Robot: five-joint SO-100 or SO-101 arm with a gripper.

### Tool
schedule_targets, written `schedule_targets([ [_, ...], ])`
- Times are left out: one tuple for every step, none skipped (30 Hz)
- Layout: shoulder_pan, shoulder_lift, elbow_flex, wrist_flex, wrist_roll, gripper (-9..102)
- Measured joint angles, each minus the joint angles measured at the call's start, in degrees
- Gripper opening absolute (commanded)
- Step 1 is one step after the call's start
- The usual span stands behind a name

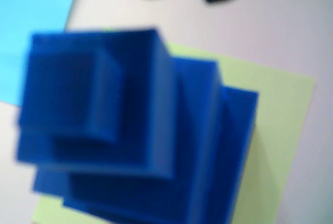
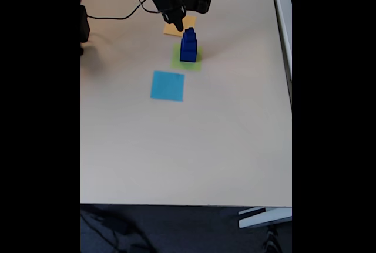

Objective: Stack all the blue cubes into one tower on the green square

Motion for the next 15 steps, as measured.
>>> schedule_targets([
  [0.0,-0.4,0.0,0.0,0.0,0],
  [0.0,-0.8,0.0,0.0,0.0,0],
  [0.0,-1.1,0.0,-0.1,0.0,0],
  [0.0,-1.1,0.0,-0.2,0.0,0],
  [0.0,-1.0,0.0,-0.4,0.0,0],
  [0.0,-0.9,0.0,-0.4,0.0,0],
  [0.0,-1.0,0.0,-0.4,0.0,0],
  [0.0,-1.1,0.0,-0.4,0.0,0],
  [0.0,-1.2,0.0,-0.4,0.0,0],
  [0.0,-1.2,0.0,-0.4,0.0,0],
  [0.0,-1.2,0.0,-0.4,0.0,0],
  [0.0,-1.2,0.0,-0.4,0.0,0],
  [0.0,-1.2,0.0,-0.4,0.0,0],
  [0.0,-1.2,0.0,-0.4,0.0,0],
  [0.0,-1.2,0.0,-0.4,0.0,0],
])
